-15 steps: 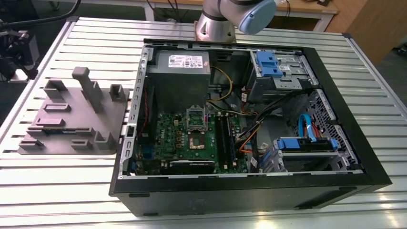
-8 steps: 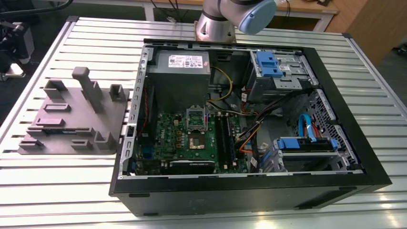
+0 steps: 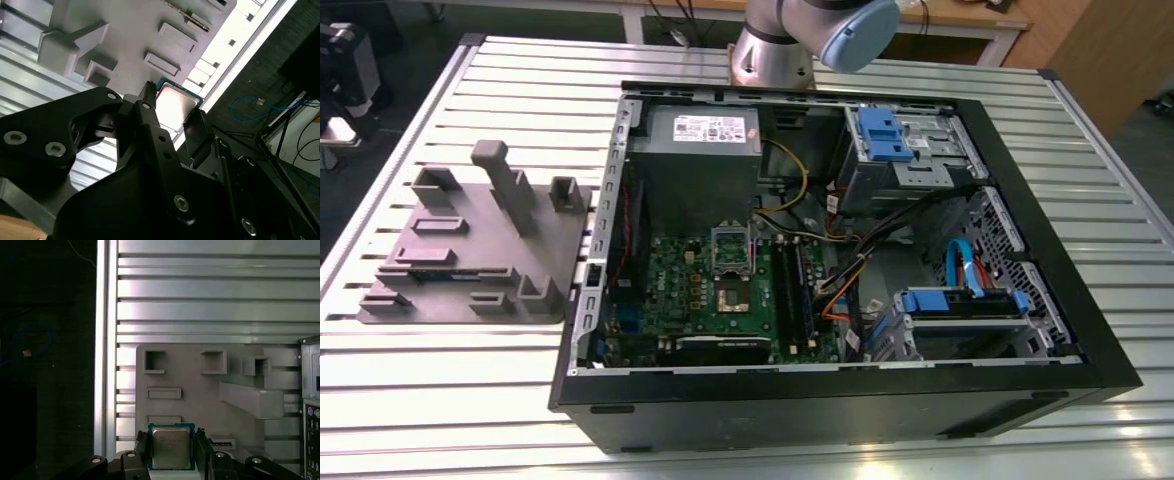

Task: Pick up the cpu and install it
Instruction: 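Pick up the cpu and move it towards the insertion slot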

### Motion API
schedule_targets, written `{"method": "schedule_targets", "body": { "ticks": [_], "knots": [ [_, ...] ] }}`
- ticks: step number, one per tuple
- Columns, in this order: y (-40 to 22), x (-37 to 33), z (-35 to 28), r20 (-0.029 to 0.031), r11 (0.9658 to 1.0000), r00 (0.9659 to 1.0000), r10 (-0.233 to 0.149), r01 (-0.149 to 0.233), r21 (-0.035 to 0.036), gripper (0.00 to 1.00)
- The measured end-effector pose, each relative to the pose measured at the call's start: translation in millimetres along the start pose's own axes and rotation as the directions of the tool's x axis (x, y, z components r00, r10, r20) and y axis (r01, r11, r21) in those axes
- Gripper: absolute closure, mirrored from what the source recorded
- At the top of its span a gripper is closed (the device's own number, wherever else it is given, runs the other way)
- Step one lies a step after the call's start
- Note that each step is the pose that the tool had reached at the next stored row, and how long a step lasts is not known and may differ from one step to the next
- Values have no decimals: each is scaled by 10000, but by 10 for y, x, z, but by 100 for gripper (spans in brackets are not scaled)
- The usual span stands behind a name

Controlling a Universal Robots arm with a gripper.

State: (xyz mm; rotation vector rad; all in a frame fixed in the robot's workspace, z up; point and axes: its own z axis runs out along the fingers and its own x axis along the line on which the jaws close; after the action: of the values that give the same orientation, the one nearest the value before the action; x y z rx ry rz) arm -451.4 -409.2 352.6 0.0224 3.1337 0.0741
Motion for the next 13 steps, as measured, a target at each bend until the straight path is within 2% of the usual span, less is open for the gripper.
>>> {"method": "schedule_targets", "body": {
  "ticks": [8,11,13],
  "knots": [
    [9,-1,-143,0,10000,10000,0,0,-1,53],
    [10,-1,-180,0,10000,10000,0,0,-1,53],
    [10,-1,-181,2,10000,10000,0,0,-2,53]
  ]
}}
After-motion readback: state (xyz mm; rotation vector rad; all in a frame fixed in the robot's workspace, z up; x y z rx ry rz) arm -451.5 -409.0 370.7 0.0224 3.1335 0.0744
